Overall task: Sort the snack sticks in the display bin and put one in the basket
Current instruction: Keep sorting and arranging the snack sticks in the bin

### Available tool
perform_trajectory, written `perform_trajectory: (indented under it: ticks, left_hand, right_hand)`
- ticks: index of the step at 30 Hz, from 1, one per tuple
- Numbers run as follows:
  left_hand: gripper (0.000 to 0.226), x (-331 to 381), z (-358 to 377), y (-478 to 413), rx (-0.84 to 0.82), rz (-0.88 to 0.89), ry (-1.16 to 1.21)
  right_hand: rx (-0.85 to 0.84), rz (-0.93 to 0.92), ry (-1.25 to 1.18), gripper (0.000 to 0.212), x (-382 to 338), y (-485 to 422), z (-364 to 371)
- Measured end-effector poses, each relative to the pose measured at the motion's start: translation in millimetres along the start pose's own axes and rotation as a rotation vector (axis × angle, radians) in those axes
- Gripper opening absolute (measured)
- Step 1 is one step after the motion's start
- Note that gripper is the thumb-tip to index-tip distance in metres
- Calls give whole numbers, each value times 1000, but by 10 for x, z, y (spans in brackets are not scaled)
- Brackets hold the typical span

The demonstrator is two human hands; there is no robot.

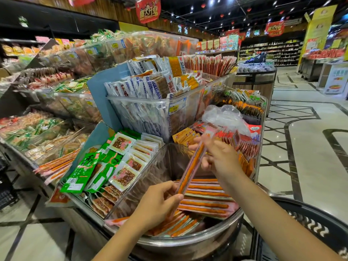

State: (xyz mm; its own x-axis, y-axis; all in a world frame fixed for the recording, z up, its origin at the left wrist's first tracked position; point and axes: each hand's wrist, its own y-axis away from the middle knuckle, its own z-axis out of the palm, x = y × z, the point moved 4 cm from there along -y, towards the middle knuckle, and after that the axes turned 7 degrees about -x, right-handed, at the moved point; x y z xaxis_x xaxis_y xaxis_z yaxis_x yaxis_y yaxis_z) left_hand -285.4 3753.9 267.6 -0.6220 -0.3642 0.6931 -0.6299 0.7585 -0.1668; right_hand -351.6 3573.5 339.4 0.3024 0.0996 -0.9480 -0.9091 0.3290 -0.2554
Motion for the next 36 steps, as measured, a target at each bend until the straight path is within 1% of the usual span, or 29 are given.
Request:
perform_trajectory:
  ticks: [2, 3, 4, 7, 12, 14, 16, 17, 18, 19, 21, 22, 24, 25, 27, 30, 33, 36]
  left_hand:
    - [11, 9, -5, 6, -7, 1, 66]
    - [8, 16, -7, 8, -13, 5, 92]
    - [7, 22, -9, 11, -11, 12, 102]
    - [3, 54, -18, 21, -20, 18, 124]
    - [13, 47, 21, 16, -100, -48, 264]
    - [12, 42, 2, 23, -77, -75, 307]
    - [11, 28, -33, 24, -36, -86, 330]
    - [10, 19, -51, 25, -18, -88, 335]
    - [9, 10, -72, 26, -2, -91, 336]
    - [7, 5, -86, 26, 9, -92, 338]
    - [4, 4, -95, 26, 19, -99, 358]
    - [4, 18, -100, 32, 21, -98, 364]
    - [7, 73, -132, 47, 24, -75, 346]
    - [9, 110, -163, 59, 26, -61, 335]
    - [14, 183, -280, 87, 57, -47, 320]
    - [14, 258, -580, 109, 146, -36, 287]
    - [10, 367, -891, 130, 234, 12, 340]
    - [24, 503, -1119, 136, 323, 85, 410]
  right_hand:
    - [-14, -1, 211, 11, 113, 52, 21]
    - [-21, -8, 317, 5, 182, 75, 31]
    - [-32, -8, 404, 3, 251, 99, 38]
    - [-35, -4, 549, 15, 353, 122, 33]
    - [69, -54, 522, 20, 252, 79, -80]
    - [71, -39, 540, 31, 230, 71, -114]
    - [68, -58, 699, 44, 222, 93, -137]
    - [74, -94, 815, 45, 216, 114, -142]
    - [79, -155, 929, 39, 205, 137, -129]
    - [76, -254, 1018, 29, 173, 170, -92]
    - [-13, -473, 1169, 10, 97, 236, 21]
    - [-94, -520, 1253, 19, 77, 254, 77]
    - [-249, -523, 1423, 39, 82, 238, 129]
    - [-288, -509, 1482, 40, 60, 224, 145]
    - [-347, -486, 1506, 32, 8, 180, 153]
    - [-407, -398, 1435, 19, -66, 126, 160]
    - [-378, -361, 1285, 17, -146, 88, 178]
    - [-297, -356, 1137, 11, -243, 64, 241]
